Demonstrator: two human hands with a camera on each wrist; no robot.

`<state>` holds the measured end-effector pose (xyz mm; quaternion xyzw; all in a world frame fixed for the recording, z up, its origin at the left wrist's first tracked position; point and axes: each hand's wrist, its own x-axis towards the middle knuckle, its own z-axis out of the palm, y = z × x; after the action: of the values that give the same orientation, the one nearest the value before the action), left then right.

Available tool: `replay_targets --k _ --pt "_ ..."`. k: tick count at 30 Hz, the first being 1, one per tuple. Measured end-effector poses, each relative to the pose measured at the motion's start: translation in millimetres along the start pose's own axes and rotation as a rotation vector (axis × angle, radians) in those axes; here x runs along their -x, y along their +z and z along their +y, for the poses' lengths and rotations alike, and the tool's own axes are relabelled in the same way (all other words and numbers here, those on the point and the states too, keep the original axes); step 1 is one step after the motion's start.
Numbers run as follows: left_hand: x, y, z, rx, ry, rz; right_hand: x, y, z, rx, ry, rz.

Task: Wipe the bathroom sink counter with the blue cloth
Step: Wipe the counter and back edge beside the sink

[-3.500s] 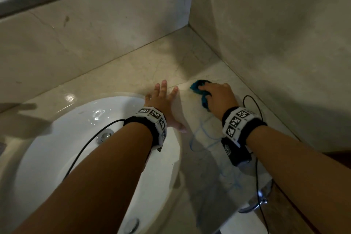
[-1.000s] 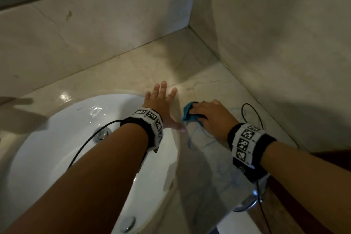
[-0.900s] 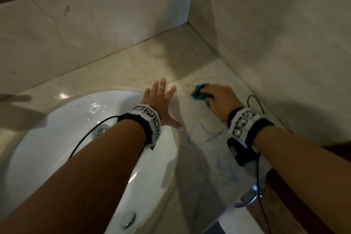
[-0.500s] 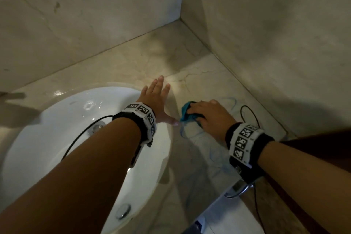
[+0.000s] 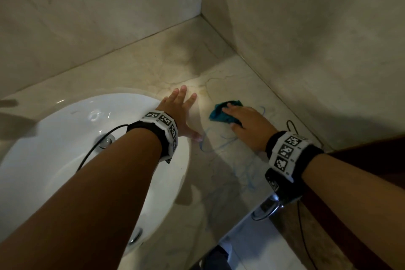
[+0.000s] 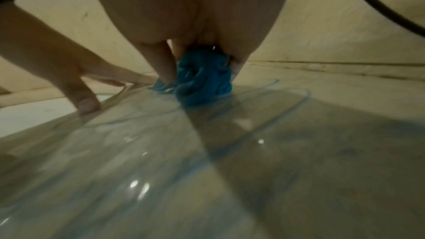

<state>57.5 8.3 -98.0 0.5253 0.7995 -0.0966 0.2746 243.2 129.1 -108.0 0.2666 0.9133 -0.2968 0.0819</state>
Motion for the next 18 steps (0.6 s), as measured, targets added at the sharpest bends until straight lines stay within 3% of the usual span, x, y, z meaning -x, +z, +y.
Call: replay_targets --k 3,7,9,14,18 --pt "-1 -1 2 0.007 -0.012 -0.009 4 -15 3 -0.08 0.048 -0.02" --pt "1 -2 2 0.011 -0.019 -0.015 -2 -12 5 -0.126 0.079 0.277" --pt "1 -3 3 0.017 -0.022 -0.016 -5 -7 1 -0.125 0.125 0.322" --pt "0 -2 2 0.011 -0.02 -0.013 -7 -1 -8 -0.148 0.043 0.192" --pt "0 -2 2 0.015 -0.023 -0.02 -14 -16 1 -0.247 0.092 0.195"
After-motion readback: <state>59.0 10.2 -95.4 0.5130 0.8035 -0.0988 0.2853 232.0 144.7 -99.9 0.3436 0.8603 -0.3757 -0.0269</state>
